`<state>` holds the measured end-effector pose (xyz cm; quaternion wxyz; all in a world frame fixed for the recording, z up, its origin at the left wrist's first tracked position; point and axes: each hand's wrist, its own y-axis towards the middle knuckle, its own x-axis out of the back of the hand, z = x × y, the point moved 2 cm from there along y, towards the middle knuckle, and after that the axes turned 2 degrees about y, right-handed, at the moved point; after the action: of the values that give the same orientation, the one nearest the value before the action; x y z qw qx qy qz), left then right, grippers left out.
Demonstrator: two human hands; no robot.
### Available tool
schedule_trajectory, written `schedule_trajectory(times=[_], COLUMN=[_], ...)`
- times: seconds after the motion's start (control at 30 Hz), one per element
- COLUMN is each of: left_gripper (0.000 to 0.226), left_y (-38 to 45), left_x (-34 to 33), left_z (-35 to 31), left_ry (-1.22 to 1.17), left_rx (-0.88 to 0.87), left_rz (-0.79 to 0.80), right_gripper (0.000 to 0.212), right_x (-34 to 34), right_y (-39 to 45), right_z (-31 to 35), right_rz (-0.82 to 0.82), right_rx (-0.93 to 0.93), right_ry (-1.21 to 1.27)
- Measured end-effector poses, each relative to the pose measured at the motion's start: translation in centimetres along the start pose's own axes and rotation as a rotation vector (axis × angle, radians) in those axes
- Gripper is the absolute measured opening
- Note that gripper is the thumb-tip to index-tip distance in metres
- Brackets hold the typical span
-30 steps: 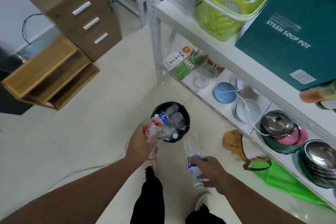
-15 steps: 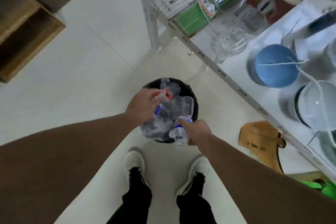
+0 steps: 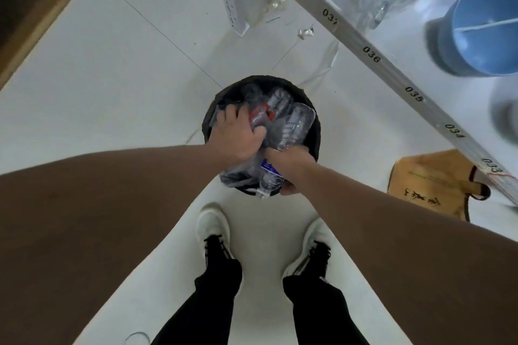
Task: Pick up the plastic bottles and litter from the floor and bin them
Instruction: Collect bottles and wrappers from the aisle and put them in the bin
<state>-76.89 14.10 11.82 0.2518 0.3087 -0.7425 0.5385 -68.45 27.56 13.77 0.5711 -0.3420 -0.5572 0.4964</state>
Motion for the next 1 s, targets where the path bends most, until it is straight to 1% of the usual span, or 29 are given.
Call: schedule_trajectory(times=[0.07,0.13,0.2,0.27,0.4,0.53,0.57,0.6,0.67,0.73,0.8,0.87,1.0], left_gripper=[0.083,0.087,0.082,0.074,0.062,0.062,0.063,0.062,0.062,0.064,0.065,0.066,0.064], left_y=[-1.4,-3.1,-5.0,-6.8,-9.7,-12.5,-13.4,-14.5,-16.9,-19.5,-22.0,-24.2,-27.3], left_x=[1.4,2.8,3.8,4.5,5.2,5.1,5.0,4.8,4.5,4.2,4.1,4.5,6.0], left_z=[0.2,0.9,1.6,2.3,4.1,6.1,6.5,6.9,7.3,7.1,6.3,4.9,0.9], left_ry=[-0.081,-0.109,-0.124,-0.180,-0.214,-0.188,-0.172,-0.157,-0.136,-0.121,-0.113,-0.124,-0.133], left_rx=[-0.055,-0.118,-0.166,-0.175,-0.149,-0.111,-0.099,-0.077,0.005,0.107,0.177,0.207,0.182], left_rz=[-0.056,-0.147,-0.254,-0.316,-0.366,-0.366,-0.364,-0.358,-0.348,-0.326,-0.286,-0.261,-0.268], right_gripper=[0.088,0.091,0.093,0.092,0.076,0.049,0.047,0.050,0.069,0.082,0.086,0.089,0.086], right_x=[0.6,1.2,1.4,1.6,1.8,2.2,2.4,2.5,3.1,3.9,5.0,6.5,10.1], right_y=[-0.8,-2.0,-2.9,-3.7,-5.1,-6.3,-6.8,-7.2,-8.7,-10.6,-12.8,-15.1,-19.2], right_z=[-0.7,-1.4,-1.9,-2.3,-2.9,-4.6,-5.3,-6.1,-7.6,-9.4,-11.1,-12.4,-13.9], right_rz=[-0.061,-0.093,-0.134,-0.193,-0.254,-0.259,-0.245,-0.228,-0.202,-0.187,-0.138,-0.100,-0.087], right_rx=[0.065,0.100,0.111,0.133,0.205,0.204,0.196,0.190,0.173,0.158,0.150,0.154,0.202], right_ry=[-0.034,-0.052,-0.033,-0.015,0.002,0.014,0.015,0.014,0.012,0.003,-0.019,-0.027,-0.020])
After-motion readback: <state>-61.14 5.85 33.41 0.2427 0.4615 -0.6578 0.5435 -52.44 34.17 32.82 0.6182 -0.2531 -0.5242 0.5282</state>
